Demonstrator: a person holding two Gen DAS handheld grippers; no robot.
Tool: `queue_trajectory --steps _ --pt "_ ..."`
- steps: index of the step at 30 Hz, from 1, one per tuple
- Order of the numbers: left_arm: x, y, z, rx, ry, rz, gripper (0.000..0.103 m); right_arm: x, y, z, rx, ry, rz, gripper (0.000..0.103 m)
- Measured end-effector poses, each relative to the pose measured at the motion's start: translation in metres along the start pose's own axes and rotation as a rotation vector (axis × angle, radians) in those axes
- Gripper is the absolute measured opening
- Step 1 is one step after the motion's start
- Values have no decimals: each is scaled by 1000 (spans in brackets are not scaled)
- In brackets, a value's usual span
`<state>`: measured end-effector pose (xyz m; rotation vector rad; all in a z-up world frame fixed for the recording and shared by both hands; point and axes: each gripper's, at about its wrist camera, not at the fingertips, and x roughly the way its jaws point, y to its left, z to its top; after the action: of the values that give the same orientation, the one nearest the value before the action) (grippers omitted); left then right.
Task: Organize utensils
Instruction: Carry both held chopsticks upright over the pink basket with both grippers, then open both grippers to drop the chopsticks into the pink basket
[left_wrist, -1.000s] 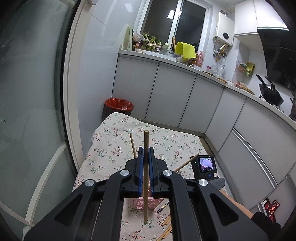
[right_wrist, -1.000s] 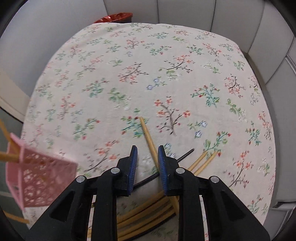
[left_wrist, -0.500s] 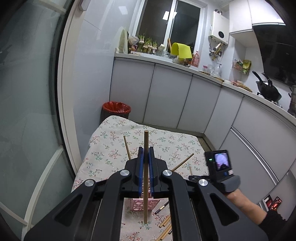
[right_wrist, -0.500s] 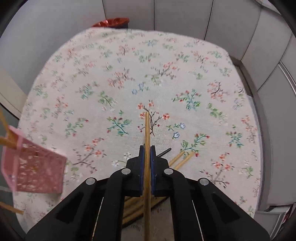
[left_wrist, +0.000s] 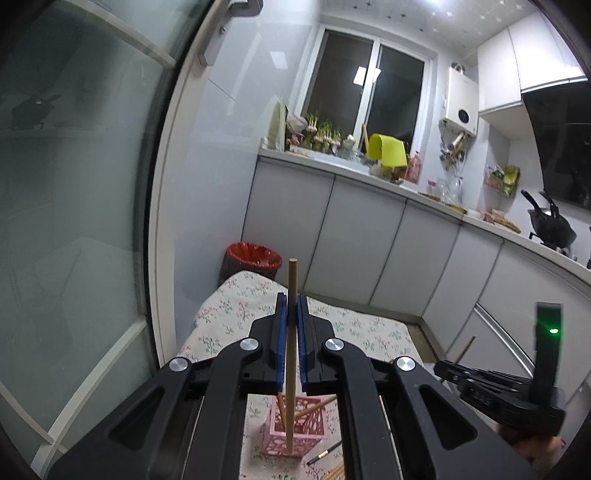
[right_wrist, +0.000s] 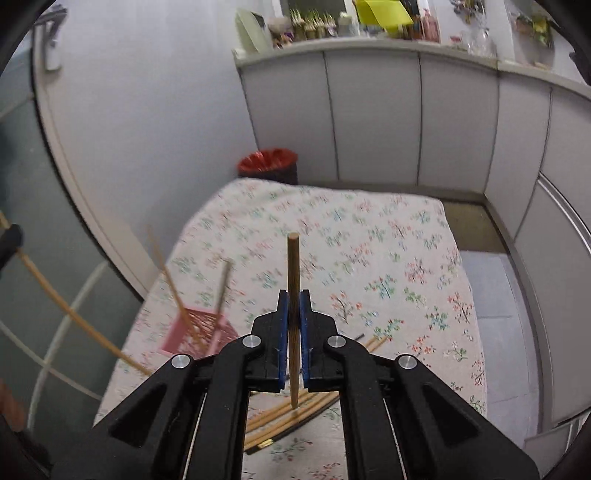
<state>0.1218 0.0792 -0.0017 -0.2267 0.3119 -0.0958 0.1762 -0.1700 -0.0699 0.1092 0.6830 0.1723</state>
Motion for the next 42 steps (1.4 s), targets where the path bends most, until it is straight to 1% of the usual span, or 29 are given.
queue_trajectory --steps 2,5,9,12,14,18,23,26,31,34,35,36,37,38,40,42 --pt "1 1 2 -12 -27 1 5 -14 9 4 -18 -33 22 5" --pt "7 -1 4 -15 -37 3 5 -36 22 11 -44 -80 44 5" --pt "20 -3 1 -9 -34 14 5 -63 34 22 -51 -160 95 5" --pt "32 -6 -3 2 -28 22 5 -74 40 28 -35 -207 141 5" --pt "40 -8 -6 15 -17 28 5 -73 45 31 -35 -228 164 5" --pt "60 -6 -15 28 35 40 5 -49 52 31 -27 -206 176 5" --pt "85 2 -26 6 121 45 5 -22 57 26 -21 -195 168 5" --pt "95 5 -31 -6 164 39 6 -5 58 23 -11 -155 159 5" --pt "101 9 -35 -19 177 41 6 19 60 18 -13 -86 146 5" --pt "103 10 -36 -35 199 27 8 25 59 17 -1 -73 142 7" --pt "103 10 -35 -40 206 24 14 26 58 17 6 -70 144 8" --pt "101 10 -35 -42 209 24 25 25 57 17 16 -72 147 11" --pt "99 9 -33 -43 206 23 30 24 56 17 21 -75 153 17" --pt "96 9 -32 -43 204 20 34 20 55 18 26 -84 159 20" --pt "92 8 -30 -38 214 18 35 14 54 20 27 -99 160 23" --pt "88 7 -29 -31 232 17 44 6 51 22 31 -112 162 24"
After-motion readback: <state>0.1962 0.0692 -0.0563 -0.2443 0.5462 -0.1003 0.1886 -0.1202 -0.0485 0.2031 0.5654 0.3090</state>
